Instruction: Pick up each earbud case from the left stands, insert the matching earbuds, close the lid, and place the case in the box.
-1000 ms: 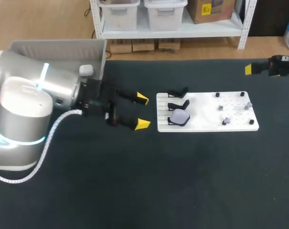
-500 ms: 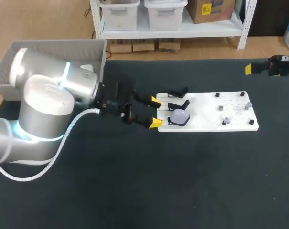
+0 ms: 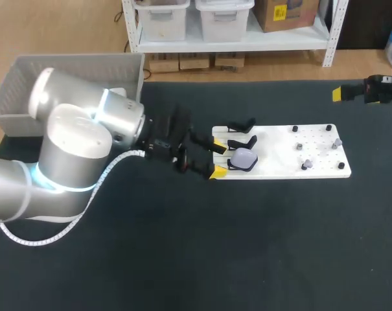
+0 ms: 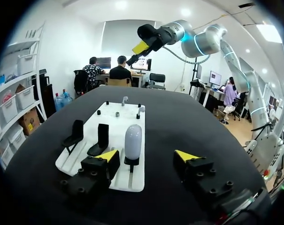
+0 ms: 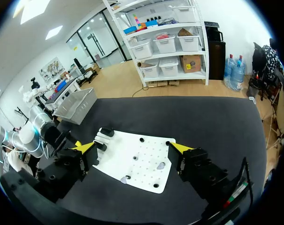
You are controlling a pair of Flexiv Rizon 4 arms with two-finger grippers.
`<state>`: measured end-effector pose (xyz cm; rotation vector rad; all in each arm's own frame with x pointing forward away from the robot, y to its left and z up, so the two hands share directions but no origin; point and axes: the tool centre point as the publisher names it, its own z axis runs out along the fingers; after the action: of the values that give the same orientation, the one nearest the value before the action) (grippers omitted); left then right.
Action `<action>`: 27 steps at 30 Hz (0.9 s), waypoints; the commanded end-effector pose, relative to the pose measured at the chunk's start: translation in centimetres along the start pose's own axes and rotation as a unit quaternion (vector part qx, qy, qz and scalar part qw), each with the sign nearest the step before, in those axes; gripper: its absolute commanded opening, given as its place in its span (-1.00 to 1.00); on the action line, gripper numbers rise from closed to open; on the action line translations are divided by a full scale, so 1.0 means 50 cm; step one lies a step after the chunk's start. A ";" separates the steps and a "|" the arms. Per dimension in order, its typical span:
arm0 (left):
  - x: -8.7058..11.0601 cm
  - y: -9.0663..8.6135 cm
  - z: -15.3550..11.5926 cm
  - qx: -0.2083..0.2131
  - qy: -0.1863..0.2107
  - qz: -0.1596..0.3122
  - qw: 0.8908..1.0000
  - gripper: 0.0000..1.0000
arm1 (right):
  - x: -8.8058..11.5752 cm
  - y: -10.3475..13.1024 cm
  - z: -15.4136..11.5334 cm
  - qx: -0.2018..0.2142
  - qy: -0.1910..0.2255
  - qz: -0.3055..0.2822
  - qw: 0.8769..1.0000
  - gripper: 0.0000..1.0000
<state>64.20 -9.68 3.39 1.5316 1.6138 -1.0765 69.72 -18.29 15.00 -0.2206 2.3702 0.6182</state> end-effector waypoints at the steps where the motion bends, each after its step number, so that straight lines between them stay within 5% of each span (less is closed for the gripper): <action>1: 0.002 0.014 0.010 0.001 -0.001 0.001 1.000 0.44 | 0.000 -0.002 0.001 -0.001 0.000 0.000 1.000 1.00; 27: 0.005 0.034 0.052 0.013 -0.010 0.000 1.000 0.46 | 0.000 -0.002 0.001 -0.001 0.000 0.000 1.000 1.00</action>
<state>65.32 -11.72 1.99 1.5279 1.5940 -1.1096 69.72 -18.29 15.00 -0.2206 2.3702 0.6182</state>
